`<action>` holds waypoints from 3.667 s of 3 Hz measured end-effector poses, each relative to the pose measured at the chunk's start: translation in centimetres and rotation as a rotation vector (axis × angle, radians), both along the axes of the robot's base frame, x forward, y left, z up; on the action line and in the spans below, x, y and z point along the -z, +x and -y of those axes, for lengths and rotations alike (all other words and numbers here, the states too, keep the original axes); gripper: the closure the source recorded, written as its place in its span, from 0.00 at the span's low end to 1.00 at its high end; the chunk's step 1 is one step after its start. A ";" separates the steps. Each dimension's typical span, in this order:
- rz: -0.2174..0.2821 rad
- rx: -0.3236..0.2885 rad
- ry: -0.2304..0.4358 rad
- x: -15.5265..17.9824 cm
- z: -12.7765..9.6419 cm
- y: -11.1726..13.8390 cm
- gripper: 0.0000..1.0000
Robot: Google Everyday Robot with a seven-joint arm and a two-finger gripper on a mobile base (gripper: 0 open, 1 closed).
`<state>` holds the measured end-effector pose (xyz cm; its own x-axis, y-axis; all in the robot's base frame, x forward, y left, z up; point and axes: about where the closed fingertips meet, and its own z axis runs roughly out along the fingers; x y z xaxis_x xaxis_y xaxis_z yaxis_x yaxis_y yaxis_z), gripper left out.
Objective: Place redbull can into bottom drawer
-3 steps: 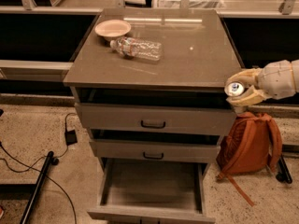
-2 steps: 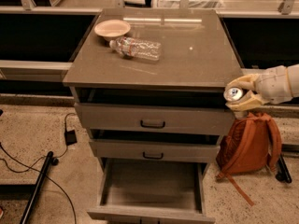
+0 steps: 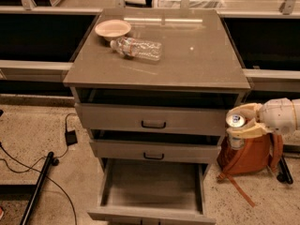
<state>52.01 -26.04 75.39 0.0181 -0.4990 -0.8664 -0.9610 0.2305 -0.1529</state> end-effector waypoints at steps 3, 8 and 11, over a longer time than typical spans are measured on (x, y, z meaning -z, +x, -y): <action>-0.089 0.052 0.189 10.2 0.0 -1.6 1.00; 0.086 0.030 0.349 32.4 -0.8 -1.2 1.00; 0.050 -0.060 0.261 42.9 -6.4 -0.6 1.00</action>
Offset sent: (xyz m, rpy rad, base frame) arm 0.0047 -0.0110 -0.0677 0.1731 0.0928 -0.0959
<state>51.41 -19.66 32.51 0.0868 -0.2559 -0.9628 -0.9668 0.2116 -0.1434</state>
